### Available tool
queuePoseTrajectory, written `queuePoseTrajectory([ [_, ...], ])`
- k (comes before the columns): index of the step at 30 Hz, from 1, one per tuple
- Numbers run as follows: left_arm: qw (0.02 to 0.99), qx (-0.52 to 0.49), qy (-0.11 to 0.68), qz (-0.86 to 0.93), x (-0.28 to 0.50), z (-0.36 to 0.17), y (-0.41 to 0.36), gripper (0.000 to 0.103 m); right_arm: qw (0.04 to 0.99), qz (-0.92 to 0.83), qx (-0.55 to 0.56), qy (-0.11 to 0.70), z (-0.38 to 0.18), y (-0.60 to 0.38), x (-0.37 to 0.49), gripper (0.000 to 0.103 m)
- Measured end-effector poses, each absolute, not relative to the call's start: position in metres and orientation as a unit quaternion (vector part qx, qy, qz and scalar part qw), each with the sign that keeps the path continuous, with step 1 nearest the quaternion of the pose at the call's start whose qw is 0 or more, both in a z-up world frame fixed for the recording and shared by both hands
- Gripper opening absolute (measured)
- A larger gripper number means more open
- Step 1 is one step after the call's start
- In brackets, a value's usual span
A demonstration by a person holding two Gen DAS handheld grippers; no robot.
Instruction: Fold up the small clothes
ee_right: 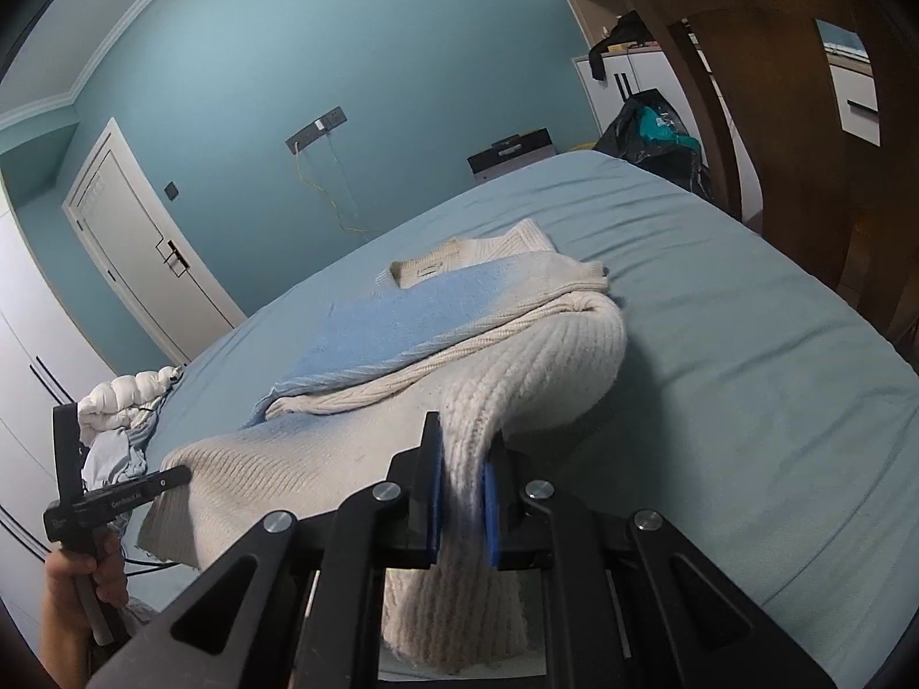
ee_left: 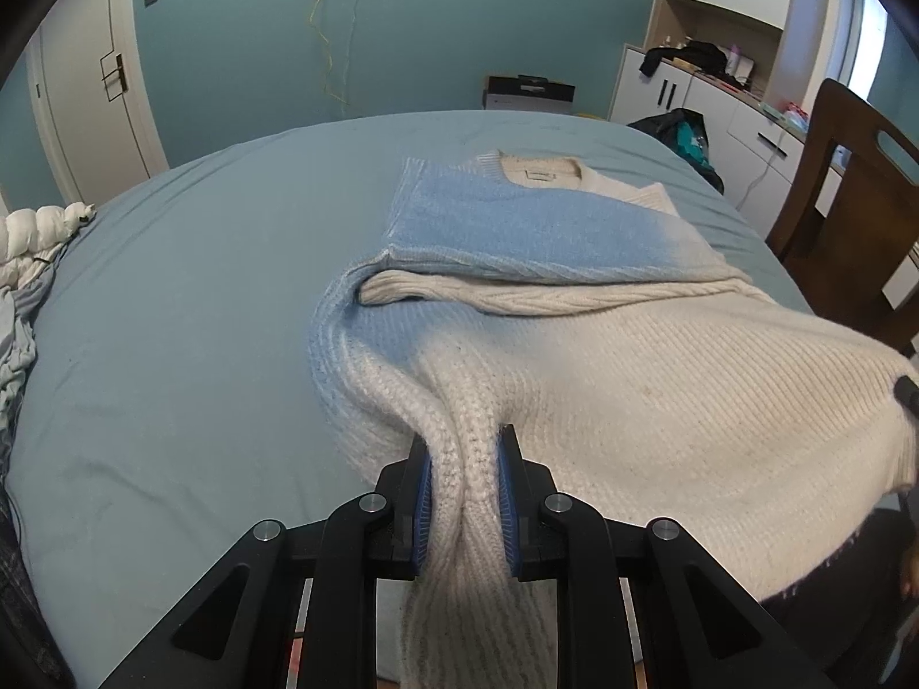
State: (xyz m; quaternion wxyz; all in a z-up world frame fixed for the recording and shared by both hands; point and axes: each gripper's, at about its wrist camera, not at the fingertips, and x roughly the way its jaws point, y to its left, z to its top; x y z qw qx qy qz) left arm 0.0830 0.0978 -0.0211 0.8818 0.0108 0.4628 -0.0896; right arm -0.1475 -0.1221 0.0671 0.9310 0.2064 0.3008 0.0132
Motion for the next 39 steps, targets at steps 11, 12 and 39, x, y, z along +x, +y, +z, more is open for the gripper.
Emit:
queuePoseTrajectory([
  [11, 0.9, -0.028, 0.42, -0.111, 0.067, 0.003, 0.113, 0.017, 0.942, -0.006, 0.186, 0.28, 0.084, -0.111, -0.159, 0.007],
  [12, 0.903, -0.027, 0.413, -0.116, 0.064, 0.008, 0.113, 0.017, 0.943, -0.009, 0.184, 0.276, 0.087, -0.109, -0.16, 0.006],
  [39, 0.815, -0.183, 0.521, -0.174, 0.048, 0.028, 0.169, 0.001, 0.905, -0.031, 0.181, 0.383, 0.092, -0.125, -0.154, 0.093],
])
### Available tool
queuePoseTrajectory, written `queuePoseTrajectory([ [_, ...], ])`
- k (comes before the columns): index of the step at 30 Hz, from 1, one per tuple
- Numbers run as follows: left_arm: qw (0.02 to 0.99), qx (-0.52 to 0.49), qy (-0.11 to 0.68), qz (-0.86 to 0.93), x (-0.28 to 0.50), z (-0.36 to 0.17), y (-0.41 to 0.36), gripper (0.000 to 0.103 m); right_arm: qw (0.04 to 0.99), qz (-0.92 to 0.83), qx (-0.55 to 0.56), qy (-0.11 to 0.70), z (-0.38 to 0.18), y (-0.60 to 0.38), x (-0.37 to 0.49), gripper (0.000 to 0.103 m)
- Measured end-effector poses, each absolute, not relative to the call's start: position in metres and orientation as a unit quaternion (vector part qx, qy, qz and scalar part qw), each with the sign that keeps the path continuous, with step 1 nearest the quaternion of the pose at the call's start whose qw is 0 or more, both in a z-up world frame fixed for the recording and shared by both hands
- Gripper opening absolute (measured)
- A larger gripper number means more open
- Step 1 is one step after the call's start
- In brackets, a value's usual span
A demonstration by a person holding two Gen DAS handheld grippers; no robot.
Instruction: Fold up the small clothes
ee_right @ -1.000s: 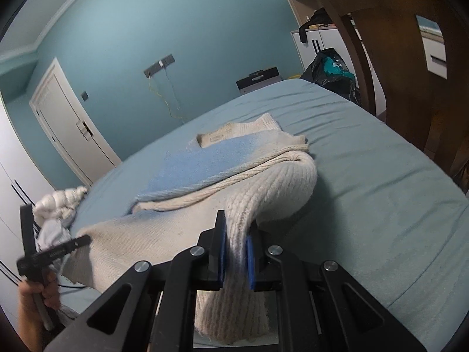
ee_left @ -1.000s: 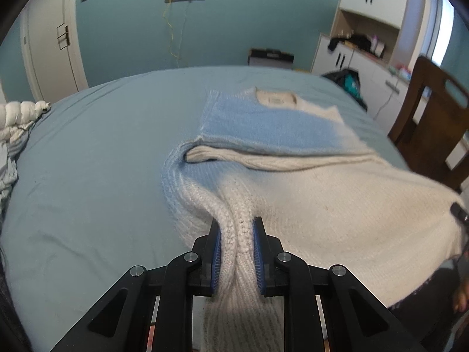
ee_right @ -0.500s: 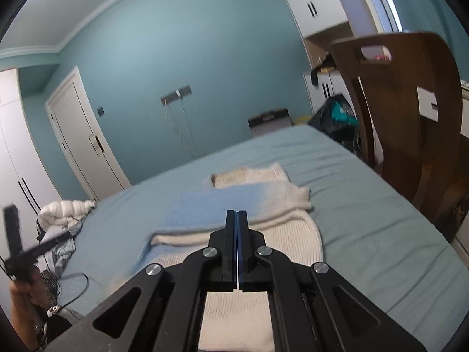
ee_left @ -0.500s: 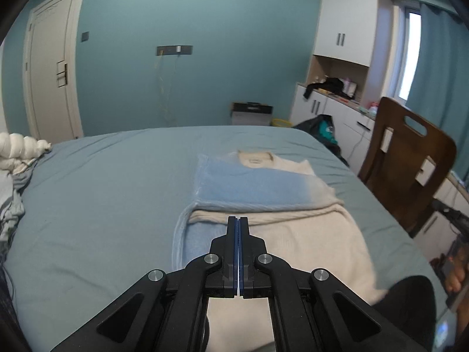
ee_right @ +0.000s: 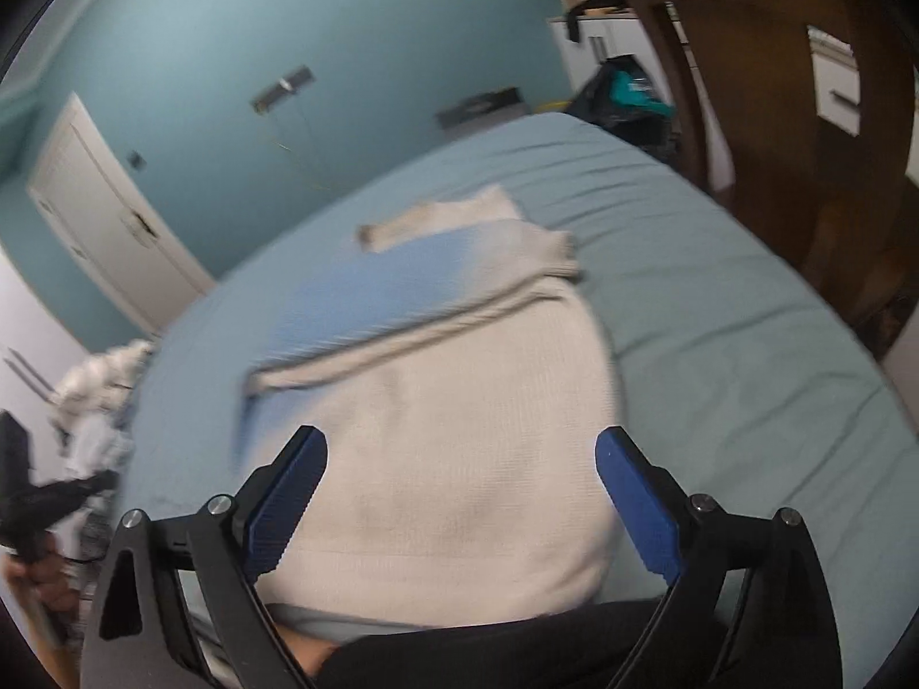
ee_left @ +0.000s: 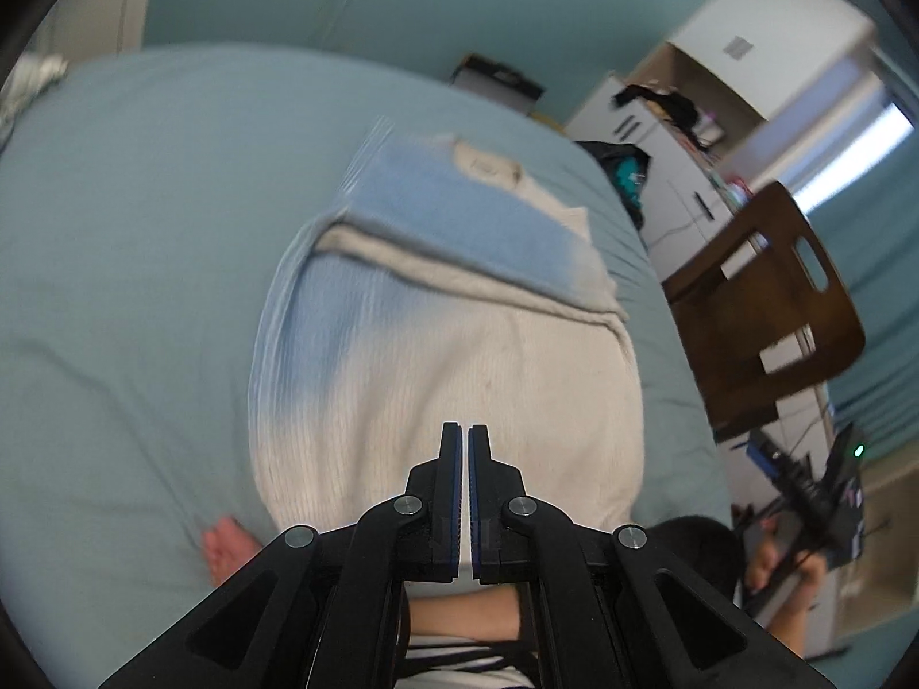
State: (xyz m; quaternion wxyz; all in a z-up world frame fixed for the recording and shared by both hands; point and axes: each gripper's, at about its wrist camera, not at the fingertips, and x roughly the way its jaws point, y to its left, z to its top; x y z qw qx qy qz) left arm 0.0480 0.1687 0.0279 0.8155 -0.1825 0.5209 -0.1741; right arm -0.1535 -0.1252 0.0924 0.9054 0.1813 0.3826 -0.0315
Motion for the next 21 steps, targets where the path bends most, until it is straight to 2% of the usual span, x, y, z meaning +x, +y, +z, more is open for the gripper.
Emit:
queuePoseTrajectory([
  [3, 0.803, -0.2, 0.534, -0.174, 0.056, 0.014, 0.175, 0.001, 0.905, -0.073, 0.16, 0.387, 0.075, -0.14, -0.152, 0.093],
  [6, 0.769, -0.244, 0.565, -0.176, 0.069, -0.006, 0.182, 0.004, 0.883, -0.075, 0.206, 0.416, 0.051, -0.154, -0.148, 0.093],
  [7, 0.756, -0.256, 0.578, -0.169, 0.074, -0.015, 0.184, 0.011, 0.878, -0.07, 0.216, 0.421, 0.05, -0.158, -0.145, 0.093],
  [9, 0.744, -0.264, 0.595, -0.15, 0.082, -0.029, 0.185, 0.063, 0.883, -0.069, 0.228, 0.404, 0.056, -0.163, -0.148, 0.093],
  [10, 0.748, -0.272, 0.59, -0.132, 0.086, -0.036, 0.19, 0.103, 0.883, -0.07, 0.233, 0.401, 0.058, -0.164, -0.149, 0.093],
  [12, 0.764, -0.275, 0.574, -0.104, 0.092, -0.041, 0.194, 0.103, 0.879, -0.069, 0.239, 0.407, 0.056, -0.166, -0.147, 0.093],
  [15, 0.755, -0.2, 0.618, -0.086, 0.112, -0.062, 0.187, 0.103, 0.874, -0.071, 0.237, 0.419, 0.053, -0.165, -0.146, 0.093],
  [19, 0.685, -0.089, 0.719, -0.077, 0.128, -0.119, 0.175, 0.102, 0.878, -0.07, 0.233, 0.412, 0.054, -0.162, -0.143, 0.093],
  [21, 0.642, -0.085, 0.759, -0.071, 0.128, -0.145, 0.175, 0.102, 0.875, -0.072, 0.233, 0.417, 0.052, -0.162, -0.141, 0.093],
])
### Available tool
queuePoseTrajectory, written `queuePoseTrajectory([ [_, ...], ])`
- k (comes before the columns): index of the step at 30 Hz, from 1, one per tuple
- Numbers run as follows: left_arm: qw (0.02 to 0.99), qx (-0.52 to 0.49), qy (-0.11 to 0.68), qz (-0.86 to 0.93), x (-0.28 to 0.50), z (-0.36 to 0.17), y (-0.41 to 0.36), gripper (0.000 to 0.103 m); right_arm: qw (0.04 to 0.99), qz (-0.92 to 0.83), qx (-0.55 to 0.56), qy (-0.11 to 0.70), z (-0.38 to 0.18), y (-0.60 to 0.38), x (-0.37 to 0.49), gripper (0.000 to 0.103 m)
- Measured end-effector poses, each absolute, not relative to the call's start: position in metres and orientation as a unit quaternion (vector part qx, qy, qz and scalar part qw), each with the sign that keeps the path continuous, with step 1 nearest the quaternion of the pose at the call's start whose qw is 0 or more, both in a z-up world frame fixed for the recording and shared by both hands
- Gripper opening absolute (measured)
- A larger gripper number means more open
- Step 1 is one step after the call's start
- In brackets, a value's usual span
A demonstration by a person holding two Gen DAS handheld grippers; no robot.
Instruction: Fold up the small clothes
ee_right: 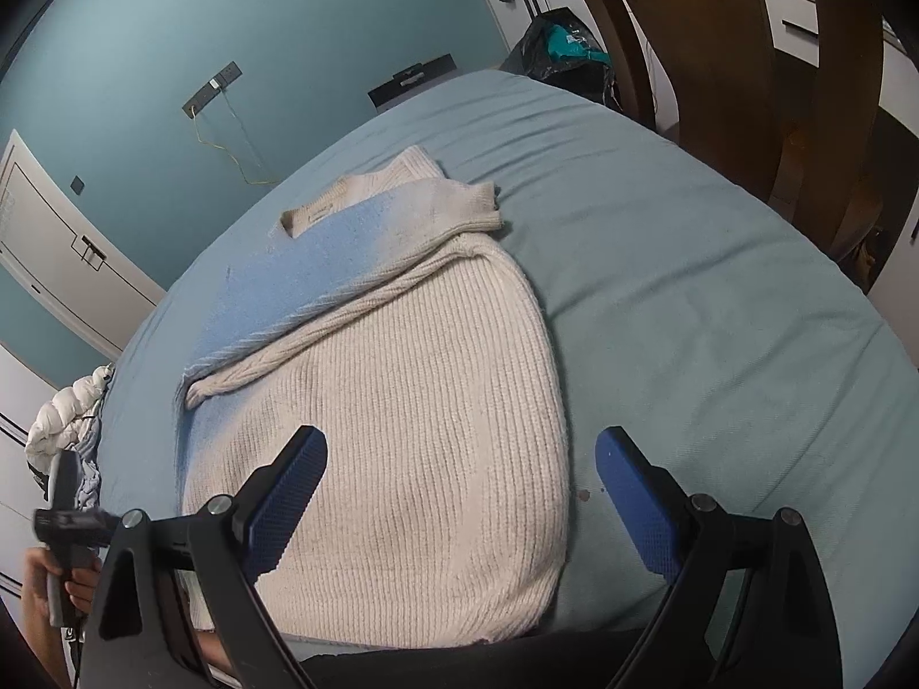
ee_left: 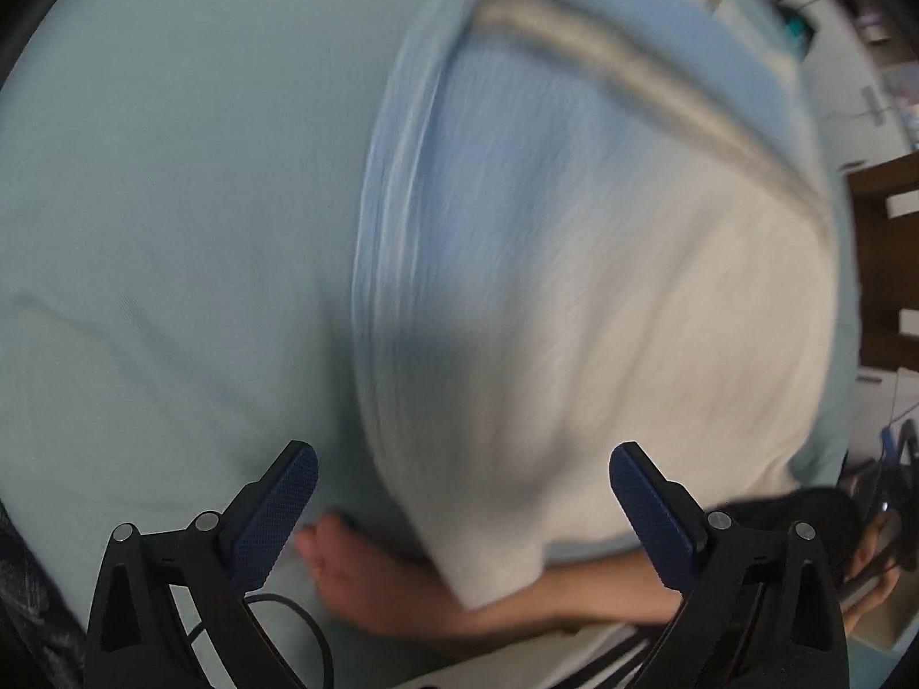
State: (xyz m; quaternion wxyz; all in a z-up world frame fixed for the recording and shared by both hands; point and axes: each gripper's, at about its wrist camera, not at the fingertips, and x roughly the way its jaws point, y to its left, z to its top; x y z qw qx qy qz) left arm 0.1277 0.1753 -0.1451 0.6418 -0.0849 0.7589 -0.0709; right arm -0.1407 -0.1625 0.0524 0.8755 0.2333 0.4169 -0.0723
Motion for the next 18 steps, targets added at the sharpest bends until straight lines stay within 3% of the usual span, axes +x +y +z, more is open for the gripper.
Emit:
queuePoseTrajectory([
  [6, 0.568, -0.055, 0.82, -0.046, 0.121, -0.197, 0.172, 0.102, 0.872, -0.074, 0.238, 0.422, 0.051, -0.164, -0.137, 0.093],
  [10, 0.542, -0.044, 0.837, -0.056, 0.117, -0.215, 0.159, 0.072, 0.864, -0.074, 0.246, 0.433, 0.047, -0.169, -0.134, 0.093],
  [11, 0.55, -0.041, 0.832, -0.062, 0.116, -0.212, 0.155, 0.054, 0.861, -0.076, 0.248, 0.437, 0.046, -0.17, -0.133, 0.093],
  [14, 0.579, -0.026, 0.81, -0.088, 0.114, -0.195, 0.142, 0.024, 0.842, -0.09, 0.255, 0.468, 0.036, -0.174, -0.126, 0.093],
  [18, 0.646, -0.051, 0.751, -0.127, 0.113, -0.156, 0.139, 0.021, 0.763, -0.097, 0.274, 0.578, -0.001, -0.179, -0.103, 0.093],
])
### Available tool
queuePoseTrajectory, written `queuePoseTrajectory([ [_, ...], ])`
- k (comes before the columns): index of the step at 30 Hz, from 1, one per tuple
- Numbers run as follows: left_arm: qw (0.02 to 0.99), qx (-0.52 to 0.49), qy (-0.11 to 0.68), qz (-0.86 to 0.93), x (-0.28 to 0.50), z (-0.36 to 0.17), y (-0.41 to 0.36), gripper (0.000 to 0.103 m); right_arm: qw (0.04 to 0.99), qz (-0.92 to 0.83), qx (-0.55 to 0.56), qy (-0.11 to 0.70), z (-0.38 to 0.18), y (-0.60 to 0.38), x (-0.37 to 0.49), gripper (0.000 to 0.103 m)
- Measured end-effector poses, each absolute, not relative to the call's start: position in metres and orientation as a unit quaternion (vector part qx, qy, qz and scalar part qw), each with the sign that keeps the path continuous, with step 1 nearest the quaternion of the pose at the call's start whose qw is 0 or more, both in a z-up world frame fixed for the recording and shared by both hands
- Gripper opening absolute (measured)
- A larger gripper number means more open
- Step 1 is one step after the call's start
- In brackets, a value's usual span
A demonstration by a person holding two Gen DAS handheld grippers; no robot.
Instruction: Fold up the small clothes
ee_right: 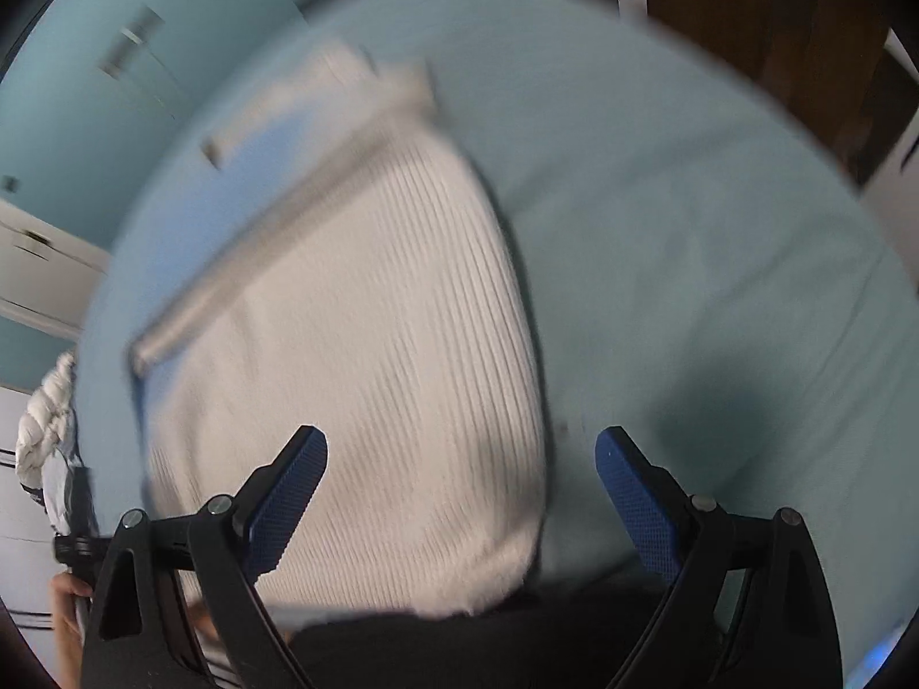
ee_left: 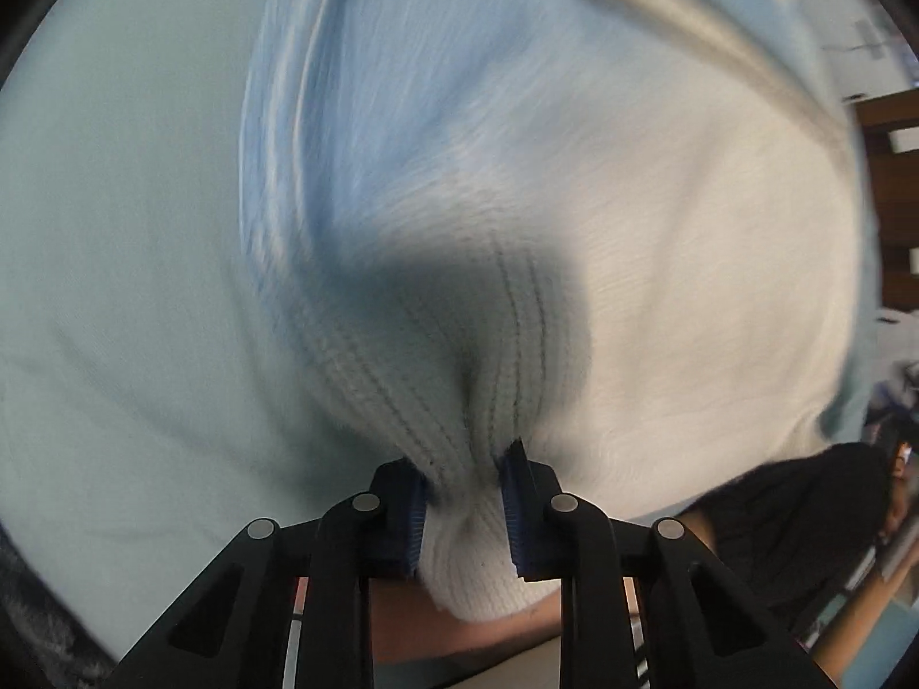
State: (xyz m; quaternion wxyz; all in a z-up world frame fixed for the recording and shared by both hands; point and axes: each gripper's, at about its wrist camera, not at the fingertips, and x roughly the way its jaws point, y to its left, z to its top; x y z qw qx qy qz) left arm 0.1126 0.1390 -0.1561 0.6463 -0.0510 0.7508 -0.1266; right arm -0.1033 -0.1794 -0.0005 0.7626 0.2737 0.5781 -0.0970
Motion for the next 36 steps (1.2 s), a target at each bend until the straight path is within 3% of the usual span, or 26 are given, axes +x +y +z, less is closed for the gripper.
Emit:
queuePoseTrajectory([
  [5, 0.698, -0.068, 0.698, -0.147, 0.104, -0.12, 0.138, 0.021, 0.584, -0.068, 0.29, 0.755, -0.079, -0.177, -0.074, 0.093],
  [13, 0.721, -0.09, 0.668, -0.16, 0.122, -0.099, 0.143, 0.02, 0.546, -0.086, 0.124, 0.824, -0.121, -0.126, -0.039, 0.092],
  [15, 0.723, -0.102, 0.663, -0.164, 0.125, -0.101, 0.152, 0.02, 0.567, -0.084, 0.082, 0.816, -0.115, -0.109, -0.037, 0.073],
  [16, 0.725, -0.109, 0.66, -0.167, 0.127, -0.1, 0.155, 0.02, 0.58, -0.075, 0.062, 0.809, -0.11, -0.1, -0.038, 0.065],
  [18, 0.735, -0.12, 0.645, -0.169, 0.126, -0.094, 0.156, 0.019, 0.618, -0.044, 0.045, 0.784, -0.094, -0.087, -0.043, 0.02],
  [23, 0.777, -0.146, 0.58, -0.194, 0.125, -0.064, 0.157, 0.017, 0.737, -0.042, 0.076, 0.67, -0.033, -0.09, -0.063, 0.015],
  [27, 0.798, -0.177, 0.543, -0.194, 0.121, -0.04, 0.169, 0.017, 0.811, -0.02, 0.203, 0.548, 0.02, -0.11, -0.097, 0.014],
  [30, 0.826, -0.195, 0.497, -0.182, 0.111, -0.015, 0.173, 0.015, 0.785, 0.017, 0.354, 0.509, 0.027, -0.135, -0.118, 0.013],
  [32, 0.848, -0.19, 0.461, -0.181, 0.101, 0.009, 0.179, 0.011, 0.772, 0.052, 0.459, 0.437, 0.038, -0.151, -0.133, 0.013],
  [36, 0.864, -0.195, 0.425, -0.187, 0.088, 0.046, 0.188, 0.01, 0.788, 0.062, 0.504, 0.348, 0.071, -0.159, -0.157, 0.012],
])
